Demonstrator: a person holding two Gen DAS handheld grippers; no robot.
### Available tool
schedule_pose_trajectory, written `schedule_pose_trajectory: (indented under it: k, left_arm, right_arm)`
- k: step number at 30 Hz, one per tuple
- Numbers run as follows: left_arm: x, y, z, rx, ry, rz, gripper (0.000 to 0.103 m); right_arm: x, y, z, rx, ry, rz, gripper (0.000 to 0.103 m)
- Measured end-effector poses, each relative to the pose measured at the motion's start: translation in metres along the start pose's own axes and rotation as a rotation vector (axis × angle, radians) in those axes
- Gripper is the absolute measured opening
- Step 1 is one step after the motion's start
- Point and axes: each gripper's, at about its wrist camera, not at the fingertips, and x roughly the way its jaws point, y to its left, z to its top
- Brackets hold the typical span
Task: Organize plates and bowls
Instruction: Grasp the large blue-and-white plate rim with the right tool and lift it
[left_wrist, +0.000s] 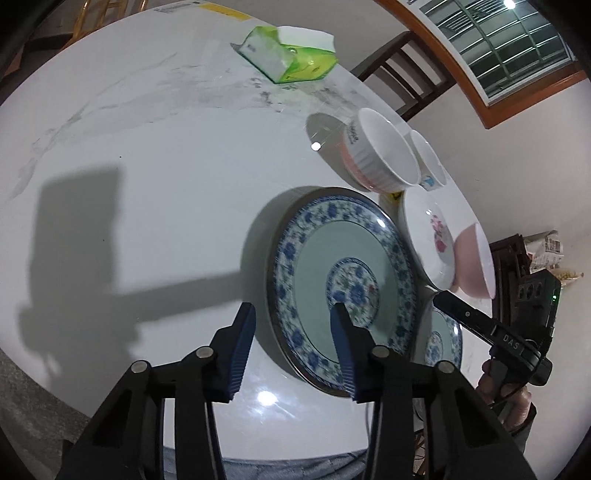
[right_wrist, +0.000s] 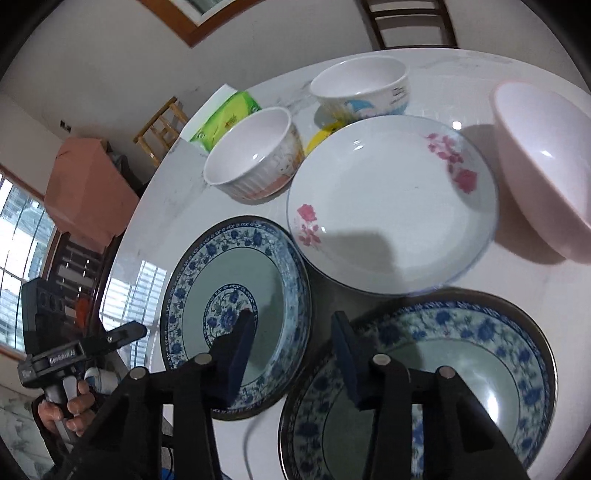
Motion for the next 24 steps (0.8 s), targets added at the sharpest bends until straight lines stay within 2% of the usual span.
schedule_pose_trajectory:
  k: [7, 13, 22, 24]
  left_arm:
    - [0.014, 0.008, 0.009, 0.001, 0.022, 0.003, 0.030]
    - [0.024, 0.010, 0.014, 0.008, 0.043, -0.006, 0.029]
    - [0.038, 0.010, 0.016, 0.040, 0.081, -0.002, 0.015]
    - [0.040, 0.010, 0.016, 0.045, 0.082, 0.003, 0.012]
  right_arm:
    - [0.028, 0.002, 0.018, -0.035, 0.042, -0.015, 0.037]
    - [0.045, 0.003, 0.027, -0.050, 0.076, -0.009, 0.031]
    - [0.057, 0.003, 0.025, -0.059, 0.108, -0.005, 0.023]
    - [0.059, 0.008, 0.024, -0.077, 0.108, -0.024, 0.018]
